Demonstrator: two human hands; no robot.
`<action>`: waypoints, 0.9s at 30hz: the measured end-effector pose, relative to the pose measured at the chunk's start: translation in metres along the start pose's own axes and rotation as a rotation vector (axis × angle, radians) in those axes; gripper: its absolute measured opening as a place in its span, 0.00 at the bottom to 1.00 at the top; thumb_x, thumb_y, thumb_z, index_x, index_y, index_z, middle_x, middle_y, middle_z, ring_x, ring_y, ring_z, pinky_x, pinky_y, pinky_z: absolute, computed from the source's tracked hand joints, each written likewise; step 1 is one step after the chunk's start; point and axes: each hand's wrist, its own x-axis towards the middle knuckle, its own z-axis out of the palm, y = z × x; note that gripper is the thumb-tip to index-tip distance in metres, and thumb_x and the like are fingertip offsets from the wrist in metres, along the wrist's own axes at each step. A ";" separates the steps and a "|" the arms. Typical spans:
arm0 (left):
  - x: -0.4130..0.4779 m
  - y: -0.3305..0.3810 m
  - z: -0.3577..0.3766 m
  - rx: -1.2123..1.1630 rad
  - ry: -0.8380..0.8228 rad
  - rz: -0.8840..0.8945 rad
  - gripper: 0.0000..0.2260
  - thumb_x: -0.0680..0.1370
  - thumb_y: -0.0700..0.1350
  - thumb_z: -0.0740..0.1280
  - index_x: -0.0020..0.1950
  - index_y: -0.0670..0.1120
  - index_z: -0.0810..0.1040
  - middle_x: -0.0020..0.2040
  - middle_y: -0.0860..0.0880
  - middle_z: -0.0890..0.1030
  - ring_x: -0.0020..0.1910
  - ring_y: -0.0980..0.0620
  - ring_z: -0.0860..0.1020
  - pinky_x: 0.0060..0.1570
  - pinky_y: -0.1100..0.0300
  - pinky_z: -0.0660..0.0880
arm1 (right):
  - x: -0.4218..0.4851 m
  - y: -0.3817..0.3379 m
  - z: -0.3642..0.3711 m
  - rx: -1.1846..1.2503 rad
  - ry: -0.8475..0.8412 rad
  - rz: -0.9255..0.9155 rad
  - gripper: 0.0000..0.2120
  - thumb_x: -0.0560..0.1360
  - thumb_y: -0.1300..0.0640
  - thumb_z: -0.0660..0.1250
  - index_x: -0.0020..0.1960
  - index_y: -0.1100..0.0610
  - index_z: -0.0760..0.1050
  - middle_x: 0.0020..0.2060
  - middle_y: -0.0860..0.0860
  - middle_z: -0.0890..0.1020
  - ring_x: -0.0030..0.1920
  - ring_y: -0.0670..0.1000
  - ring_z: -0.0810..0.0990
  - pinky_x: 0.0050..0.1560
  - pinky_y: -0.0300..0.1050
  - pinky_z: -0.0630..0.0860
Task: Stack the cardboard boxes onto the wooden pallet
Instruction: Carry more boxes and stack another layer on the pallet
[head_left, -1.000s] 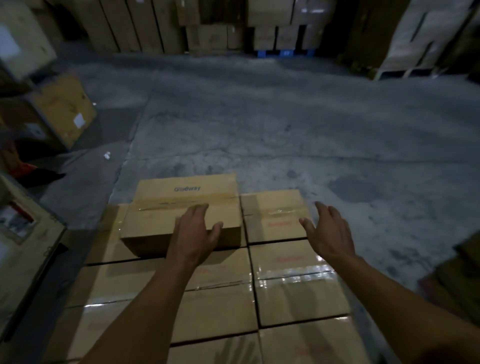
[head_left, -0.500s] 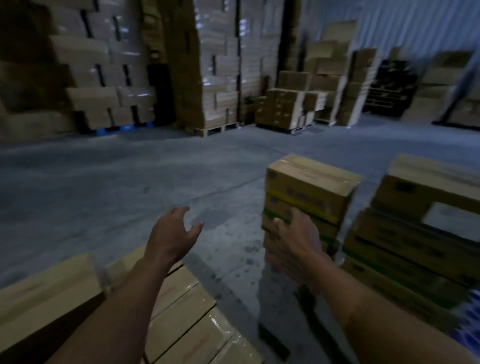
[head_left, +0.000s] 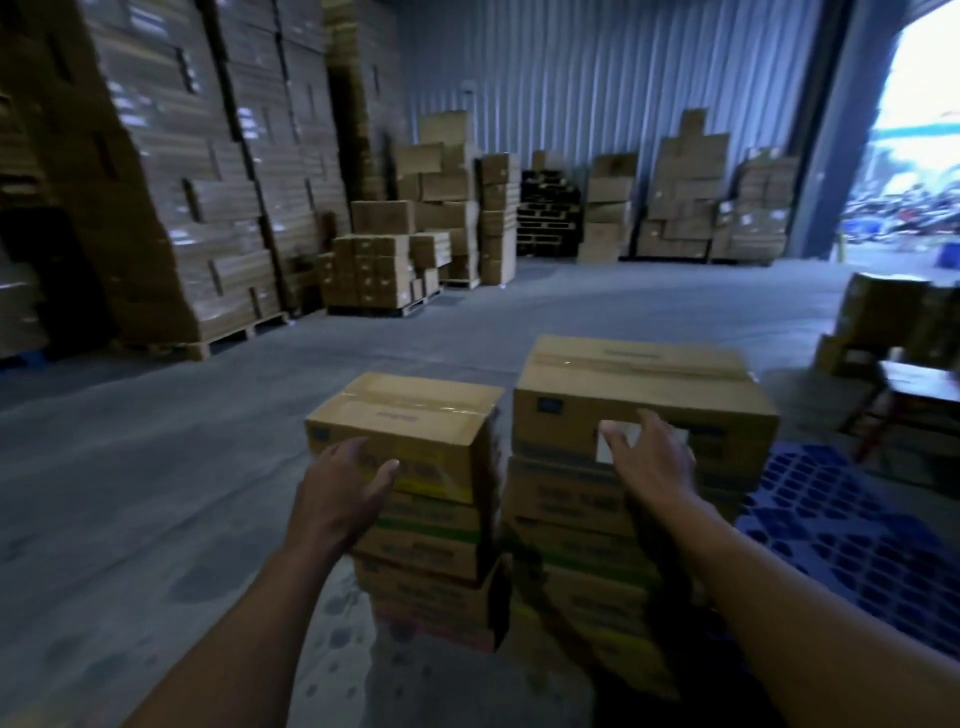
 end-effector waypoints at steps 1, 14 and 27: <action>0.019 0.017 0.021 -0.017 -0.016 0.012 0.26 0.79 0.55 0.68 0.71 0.41 0.74 0.67 0.40 0.77 0.65 0.40 0.75 0.59 0.51 0.72 | 0.024 0.016 -0.010 -0.010 0.040 0.029 0.26 0.79 0.41 0.63 0.71 0.55 0.67 0.66 0.60 0.74 0.65 0.62 0.73 0.63 0.60 0.71; 0.187 0.166 0.222 -0.156 -0.143 -0.008 0.28 0.79 0.54 0.69 0.72 0.38 0.70 0.70 0.38 0.72 0.67 0.38 0.72 0.59 0.50 0.70 | 0.227 0.164 -0.070 -0.066 0.150 0.357 0.34 0.78 0.42 0.67 0.76 0.61 0.64 0.74 0.63 0.67 0.72 0.65 0.66 0.70 0.58 0.64; 0.279 0.141 0.297 -0.571 -0.358 -0.296 0.40 0.65 0.57 0.81 0.72 0.46 0.71 0.60 0.44 0.77 0.55 0.43 0.76 0.51 0.50 0.75 | 0.275 0.219 -0.018 0.714 0.130 0.711 0.42 0.63 0.41 0.80 0.72 0.51 0.70 0.61 0.55 0.80 0.57 0.58 0.81 0.59 0.59 0.80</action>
